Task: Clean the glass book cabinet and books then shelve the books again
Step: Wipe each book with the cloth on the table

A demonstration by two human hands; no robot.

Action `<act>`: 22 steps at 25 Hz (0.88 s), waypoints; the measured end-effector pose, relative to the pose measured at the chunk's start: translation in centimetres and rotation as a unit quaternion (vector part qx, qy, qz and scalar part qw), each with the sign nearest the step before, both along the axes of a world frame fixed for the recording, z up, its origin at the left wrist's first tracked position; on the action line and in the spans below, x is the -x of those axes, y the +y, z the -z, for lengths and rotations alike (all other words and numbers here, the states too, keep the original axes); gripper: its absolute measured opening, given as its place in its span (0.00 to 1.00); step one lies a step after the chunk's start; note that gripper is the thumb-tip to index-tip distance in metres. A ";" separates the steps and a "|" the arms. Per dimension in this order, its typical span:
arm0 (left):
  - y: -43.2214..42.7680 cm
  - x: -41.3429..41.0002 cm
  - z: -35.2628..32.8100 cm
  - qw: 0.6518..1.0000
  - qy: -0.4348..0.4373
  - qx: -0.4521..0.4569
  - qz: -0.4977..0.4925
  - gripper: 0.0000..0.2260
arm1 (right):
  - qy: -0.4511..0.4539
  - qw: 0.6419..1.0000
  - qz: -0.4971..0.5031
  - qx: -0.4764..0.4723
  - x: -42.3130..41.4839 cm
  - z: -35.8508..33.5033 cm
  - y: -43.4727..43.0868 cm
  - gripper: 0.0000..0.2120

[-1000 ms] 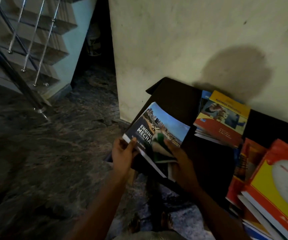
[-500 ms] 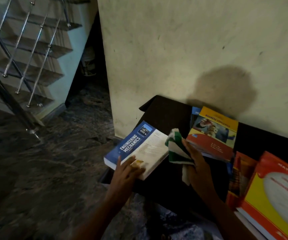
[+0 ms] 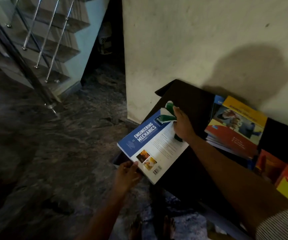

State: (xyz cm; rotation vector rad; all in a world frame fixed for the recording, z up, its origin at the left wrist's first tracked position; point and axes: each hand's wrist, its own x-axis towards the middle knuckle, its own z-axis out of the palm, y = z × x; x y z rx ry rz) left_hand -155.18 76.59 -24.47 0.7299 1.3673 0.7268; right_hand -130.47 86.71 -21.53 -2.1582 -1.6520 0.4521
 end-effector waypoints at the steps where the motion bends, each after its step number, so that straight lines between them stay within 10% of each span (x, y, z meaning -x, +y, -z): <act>1: 0.2 -0.2 0.0 1.000 0.002 0.012 0.009 0.07 | -0.055 0.997 -0.014 0.044 0.2 0.9 0.7 0.32; 4: -0.3 -0.7 0.4 0.999 0.014 0.023 0.025 0.09 | -0.159 0.982 -0.087 0.049 2.4 1.8 0.3 0.32; 13: -1.3 -1.1 2.0 0.993 -0.102 0.057 -0.017 0.08 | 0.053 0.935 -0.348 -0.042 12.7 1.6 -7.4 0.23; 19: -1.3 -0.8 1.5 0.981 -0.166 0.096 -0.024 0.16 | 0.104 0.991 0.056 -0.059 -0.6 0.6 -7.2 0.25; 22: -1.1 -1.2 0.8 0.980 -0.164 0.101 -0.047 0.14 | 0.000 0.996 -0.006 -0.092 1.3 3.4 -10.0 0.30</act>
